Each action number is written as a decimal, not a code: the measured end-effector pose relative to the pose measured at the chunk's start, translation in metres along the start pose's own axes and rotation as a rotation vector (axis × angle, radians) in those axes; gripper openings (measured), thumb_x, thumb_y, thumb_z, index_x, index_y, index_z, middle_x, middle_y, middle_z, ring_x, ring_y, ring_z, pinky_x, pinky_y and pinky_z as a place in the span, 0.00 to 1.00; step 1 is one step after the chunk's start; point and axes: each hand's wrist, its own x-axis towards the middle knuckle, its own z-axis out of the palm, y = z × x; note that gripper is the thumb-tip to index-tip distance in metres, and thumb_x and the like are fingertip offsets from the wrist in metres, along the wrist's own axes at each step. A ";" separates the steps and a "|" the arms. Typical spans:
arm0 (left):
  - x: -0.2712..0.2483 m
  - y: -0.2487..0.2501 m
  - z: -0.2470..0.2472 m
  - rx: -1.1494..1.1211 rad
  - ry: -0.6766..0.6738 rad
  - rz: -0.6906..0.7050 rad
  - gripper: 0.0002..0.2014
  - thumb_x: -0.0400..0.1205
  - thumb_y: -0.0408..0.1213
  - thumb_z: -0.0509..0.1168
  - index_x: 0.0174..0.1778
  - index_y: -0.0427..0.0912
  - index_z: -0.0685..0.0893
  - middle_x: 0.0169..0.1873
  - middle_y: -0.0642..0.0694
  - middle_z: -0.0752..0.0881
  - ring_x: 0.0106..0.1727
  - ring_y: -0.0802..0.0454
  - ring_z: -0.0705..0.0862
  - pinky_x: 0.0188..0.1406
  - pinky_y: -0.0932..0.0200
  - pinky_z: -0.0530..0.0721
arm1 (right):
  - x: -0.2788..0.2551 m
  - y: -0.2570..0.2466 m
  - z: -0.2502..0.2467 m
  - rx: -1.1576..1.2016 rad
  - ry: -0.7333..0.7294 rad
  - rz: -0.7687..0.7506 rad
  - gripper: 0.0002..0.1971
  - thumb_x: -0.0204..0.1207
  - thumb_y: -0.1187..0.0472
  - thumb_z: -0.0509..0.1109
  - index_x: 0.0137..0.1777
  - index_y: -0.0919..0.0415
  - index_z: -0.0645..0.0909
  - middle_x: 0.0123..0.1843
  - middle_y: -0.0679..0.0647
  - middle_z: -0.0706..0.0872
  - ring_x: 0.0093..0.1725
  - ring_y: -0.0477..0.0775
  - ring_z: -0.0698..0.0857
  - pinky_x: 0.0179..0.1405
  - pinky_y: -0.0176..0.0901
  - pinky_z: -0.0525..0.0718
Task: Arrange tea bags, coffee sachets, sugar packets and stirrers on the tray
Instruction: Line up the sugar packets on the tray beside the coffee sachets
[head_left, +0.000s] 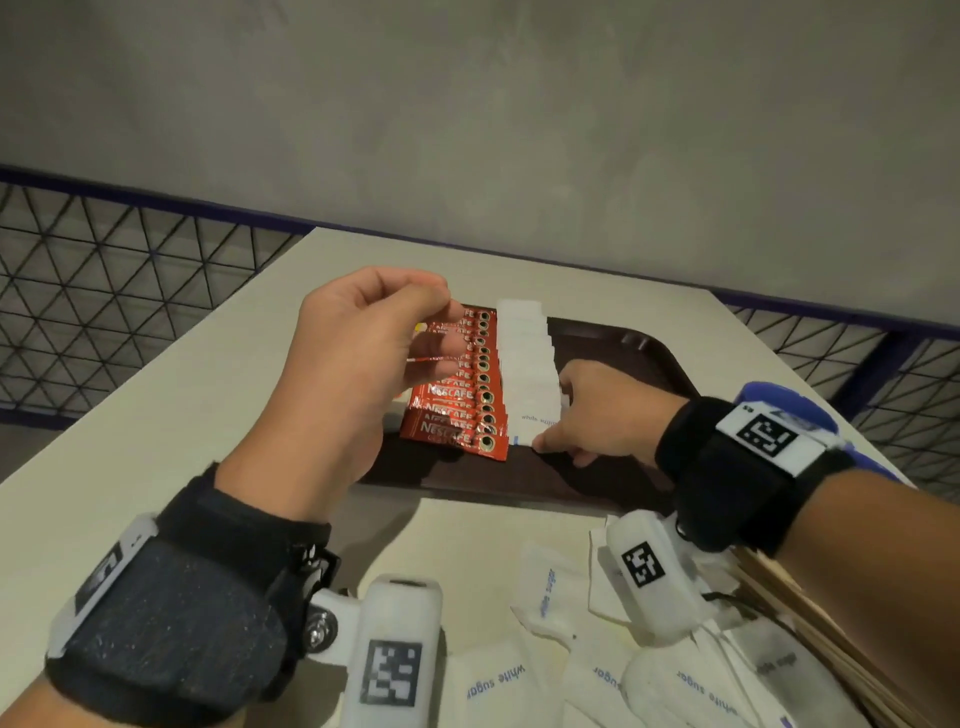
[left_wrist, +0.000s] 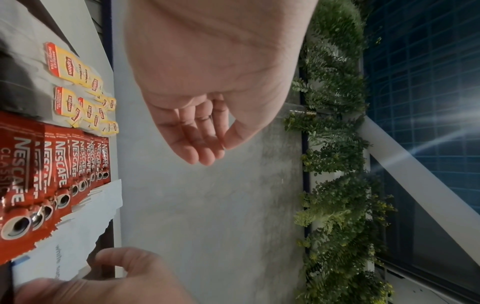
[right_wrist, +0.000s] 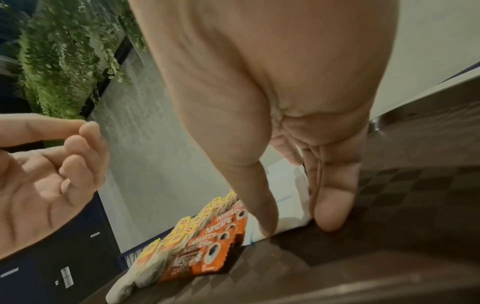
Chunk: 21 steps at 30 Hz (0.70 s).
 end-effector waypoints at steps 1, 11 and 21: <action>0.000 0.000 0.000 -0.001 -0.003 -0.001 0.03 0.85 0.31 0.70 0.47 0.42 0.88 0.38 0.44 0.93 0.35 0.49 0.89 0.38 0.54 0.89 | -0.003 -0.001 -0.002 -0.008 0.013 0.003 0.25 0.75 0.62 0.81 0.68 0.55 0.73 0.57 0.50 0.84 0.49 0.53 0.89 0.47 0.48 0.94; -0.004 0.001 0.001 0.046 -0.031 0.024 0.02 0.85 0.34 0.70 0.48 0.42 0.88 0.42 0.44 0.92 0.37 0.49 0.89 0.37 0.57 0.89 | -0.100 -0.009 -0.003 -0.521 -0.242 -0.421 0.15 0.76 0.43 0.77 0.61 0.36 0.80 0.47 0.36 0.83 0.45 0.39 0.83 0.37 0.29 0.77; -0.009 0.002 0.003 0.090 -0.058 0.037 0.02 0.85 0.34 0.69 0.48 0.42 0.88 0.40 0.46 0.92 0.34 0.51 0.88 0.35 0.58 0.87 | -0.100 0.008 0.028 -0.561 -0.232 -0.337 0.29 0.71 0.48 0.84 0.69 0.42 0.74 0.51 0.46 0.87 0.41 0.47 0.87 0.35 0.40 0.85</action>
